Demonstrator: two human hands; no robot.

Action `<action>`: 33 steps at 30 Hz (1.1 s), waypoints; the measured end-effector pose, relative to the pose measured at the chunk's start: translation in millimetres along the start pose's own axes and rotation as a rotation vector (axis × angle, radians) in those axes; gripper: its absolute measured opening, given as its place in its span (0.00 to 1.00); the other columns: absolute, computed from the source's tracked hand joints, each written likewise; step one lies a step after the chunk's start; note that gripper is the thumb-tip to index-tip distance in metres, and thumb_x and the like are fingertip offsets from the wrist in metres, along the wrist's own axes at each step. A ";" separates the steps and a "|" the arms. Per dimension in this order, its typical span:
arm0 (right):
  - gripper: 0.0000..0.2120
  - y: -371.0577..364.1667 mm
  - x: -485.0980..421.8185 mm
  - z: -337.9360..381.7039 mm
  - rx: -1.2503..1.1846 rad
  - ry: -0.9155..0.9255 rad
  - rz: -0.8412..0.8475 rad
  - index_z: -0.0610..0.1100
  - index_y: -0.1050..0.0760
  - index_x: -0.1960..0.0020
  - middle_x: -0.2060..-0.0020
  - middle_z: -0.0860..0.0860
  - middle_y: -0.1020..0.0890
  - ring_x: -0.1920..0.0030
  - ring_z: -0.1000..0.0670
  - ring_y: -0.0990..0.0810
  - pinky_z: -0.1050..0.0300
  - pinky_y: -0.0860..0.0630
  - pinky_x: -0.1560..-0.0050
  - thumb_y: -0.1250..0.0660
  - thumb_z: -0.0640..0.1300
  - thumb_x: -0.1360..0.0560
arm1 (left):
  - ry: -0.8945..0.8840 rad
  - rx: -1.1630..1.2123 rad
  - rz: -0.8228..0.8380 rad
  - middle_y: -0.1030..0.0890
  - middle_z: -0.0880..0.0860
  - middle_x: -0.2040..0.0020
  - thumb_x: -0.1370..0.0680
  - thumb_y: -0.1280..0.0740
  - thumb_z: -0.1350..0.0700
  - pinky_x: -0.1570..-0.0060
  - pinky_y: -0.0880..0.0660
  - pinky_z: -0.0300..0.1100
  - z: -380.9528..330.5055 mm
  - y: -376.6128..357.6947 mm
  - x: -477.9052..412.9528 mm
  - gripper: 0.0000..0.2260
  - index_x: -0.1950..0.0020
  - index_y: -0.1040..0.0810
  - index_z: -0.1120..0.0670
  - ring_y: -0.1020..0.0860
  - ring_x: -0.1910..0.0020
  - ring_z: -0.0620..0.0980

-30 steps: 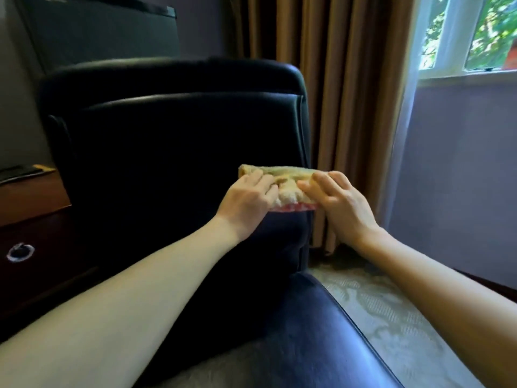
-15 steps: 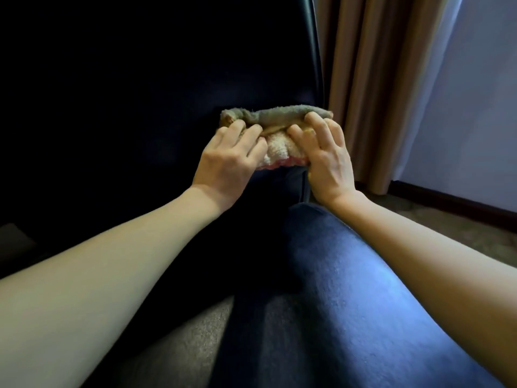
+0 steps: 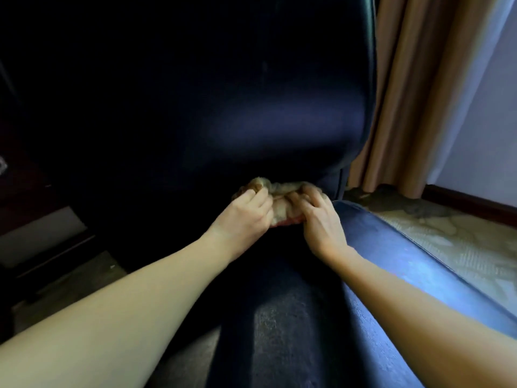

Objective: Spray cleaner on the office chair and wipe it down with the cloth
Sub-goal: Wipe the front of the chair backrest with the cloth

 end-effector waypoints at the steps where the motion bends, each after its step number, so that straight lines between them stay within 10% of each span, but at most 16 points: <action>1: 0.18 -0.5 3.1 5.2 -0.004 0.008 0.017 0.44 0.24 0.37 0.36 0.42 0.26 0.41 0.39 0.26 0.59 0.34 0.37 0.43 0.43 0.23 | 0.005 0.013 0.023 0.17 0.56 0.57 0.27 0.44 0.63 0.53 0.25 0.44 0.4 2.3 5.7 0.15 0.59 0.17 0.58 0.20 0.53 0.55; 6: 0.22 44.5 4.8 36.9 0.023 0.152 0.140 0.48 0.27 0.33 0.40 0.48 0.25 0.46 0.45 0.27 0.54 0.26 0.43 0.44 0.44 0.26 | 0.034 0.085 0.040 0.21 0.53 0.64 0.27 0.42 0.65 0.52 0.28 0.46 9.4 43.9 25.1 0.12 0.60 0.20 0.55 0.23 0.62 0.54; 18: 0.27 244.4 -178.8 157.2 0.146 0.436 -0.163 0.47 0.26 0.35 0.38 0.44 0.26 0.43 0.40 0.28 0.43 0.21 0.59 0.35 0.29 0.32 | 0.439 -0.069 -0.053 0.20 0.57 0.48 0.30 0.30 0.66 0.51 0.24 0.51 220.1 205.0 -37.5 0.10 0.50 0.21 0.58 0.23 0.49 0.60; 24: 0.28 168.8 -188.8 156.4 0.105 0.315 0.064 0.50 0.33 0.29 0.27 0.45 0.36 0.31 0.42 0.37 0.47 0.32 0.34 0.34 0.35 0.26 | 0.619 0.046 0.095 0.22 0.61 0.38 0.33 0.29 0.70 0.45 0.24 0.53 209.9 158.7 -2.3 0.20 0.43 0.21 0.59 0.25 0.44 0.62; 33: 0.24 113.8 -121.1 98.2 0.092 0.261 -0.128 0.45 0.26 0.34 0.32 0.42 0.29 0.36 0.39 0.33 0.43 0.24 0.47 0.37 0.30 0.28 | 0.548 0.119 -0.038 0.20 0.60 0.50 0.28 0.40 0.67 0.53 0.23 0.52 121.5 104.4 -0.5 0.12 0.51 0.20 0.60 0.23 0.52 0.62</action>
Point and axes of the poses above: each hand's wrist, its own x-axis away from the middle knuckle, its own y-axis out of the back of the hand, z = x × y, the point moved 1 cm from there along -x, towards the middle knuckle
